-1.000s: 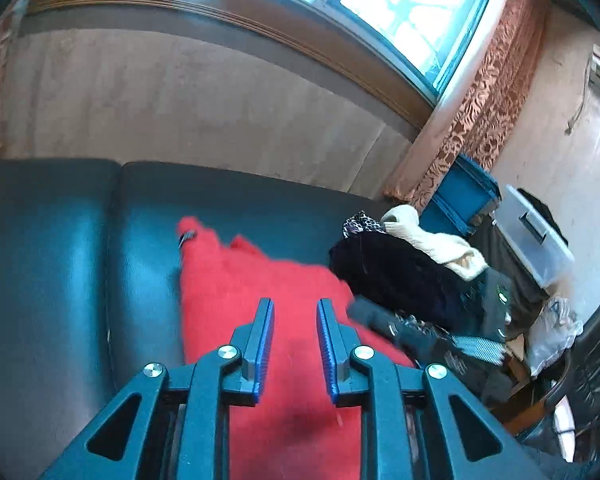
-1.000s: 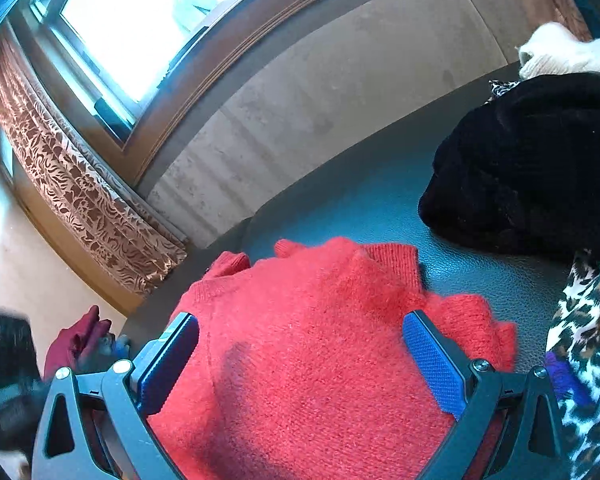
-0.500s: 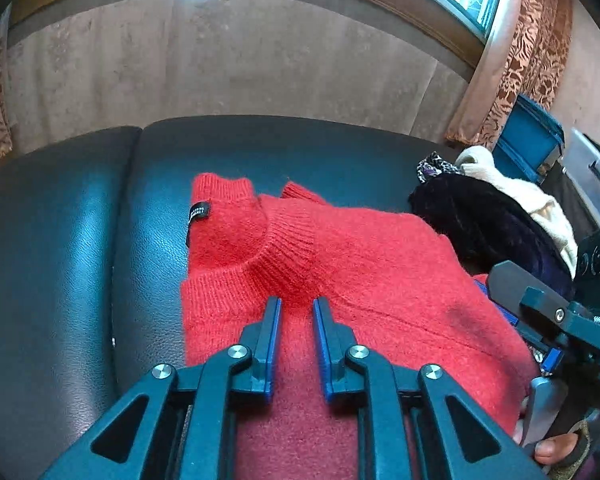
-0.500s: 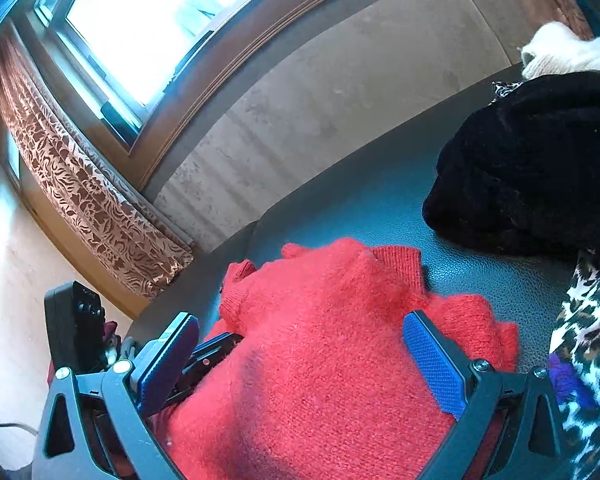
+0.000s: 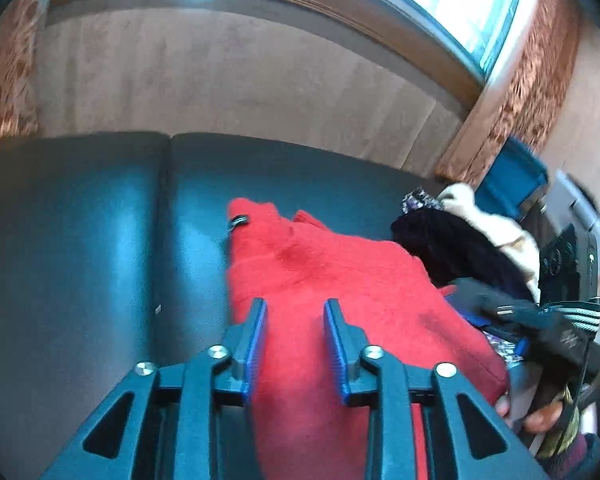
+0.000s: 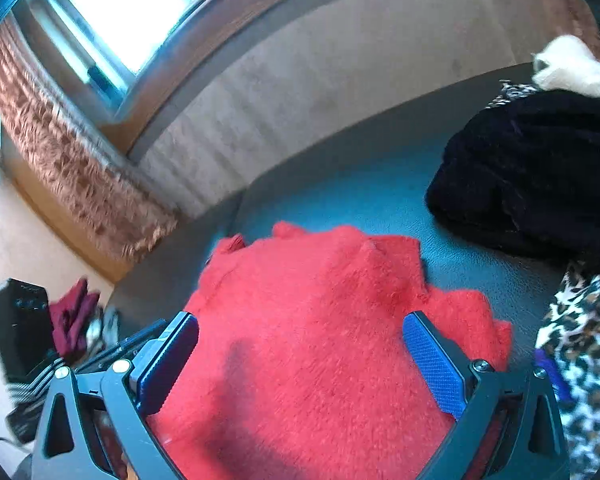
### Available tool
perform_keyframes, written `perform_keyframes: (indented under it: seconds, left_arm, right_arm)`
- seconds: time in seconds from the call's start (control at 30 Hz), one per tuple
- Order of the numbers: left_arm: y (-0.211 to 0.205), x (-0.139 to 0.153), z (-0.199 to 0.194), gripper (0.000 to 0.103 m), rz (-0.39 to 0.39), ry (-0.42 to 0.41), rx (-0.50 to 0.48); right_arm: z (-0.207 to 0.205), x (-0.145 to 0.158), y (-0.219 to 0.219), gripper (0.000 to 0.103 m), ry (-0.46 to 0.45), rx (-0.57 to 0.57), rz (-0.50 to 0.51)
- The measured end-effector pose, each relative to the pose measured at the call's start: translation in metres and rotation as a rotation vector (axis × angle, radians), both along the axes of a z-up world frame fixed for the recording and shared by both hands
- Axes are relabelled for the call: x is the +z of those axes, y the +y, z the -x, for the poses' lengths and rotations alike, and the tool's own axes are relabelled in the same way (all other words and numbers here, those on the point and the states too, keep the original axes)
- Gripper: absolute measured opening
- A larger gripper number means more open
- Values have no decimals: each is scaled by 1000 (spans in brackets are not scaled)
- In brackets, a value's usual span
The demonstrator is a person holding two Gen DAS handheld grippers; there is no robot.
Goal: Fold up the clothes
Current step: 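Grasp the folded sweater with both grippers and lift it off the bench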
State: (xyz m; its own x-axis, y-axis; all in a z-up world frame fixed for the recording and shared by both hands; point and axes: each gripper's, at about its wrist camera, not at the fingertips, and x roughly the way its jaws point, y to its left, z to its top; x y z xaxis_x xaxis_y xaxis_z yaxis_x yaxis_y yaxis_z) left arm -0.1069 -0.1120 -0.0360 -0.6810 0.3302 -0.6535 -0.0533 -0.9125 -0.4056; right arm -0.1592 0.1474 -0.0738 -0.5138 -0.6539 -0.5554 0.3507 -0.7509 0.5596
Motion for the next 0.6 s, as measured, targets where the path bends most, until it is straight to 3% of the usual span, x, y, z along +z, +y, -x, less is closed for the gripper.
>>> perform_keyframes:
  seconds: [0.13,0.17,0.27,0.43,0.6]
  left_arm:
    - [-39,-13,-13,43,-236,-22,-31]
    - [-46,-18,-15,47,-306,-24,-48]
    - [-50,-31,-12,56,-420,-38,-89]
    - [-41,-43,-1,59,-437,-79,-159]
    - [-24,-53,15,62,-405,-103,-195]
  right_arm:
    - [-14,26,46,103,40,62,72]
    - [-19,26,56,103,21,79,98]
    - [-33,16,83,103,-77,125,158]
    - [-55,-19,98,103,-190,124,123]
    - [-43,-38,90,103,-211,116,158]
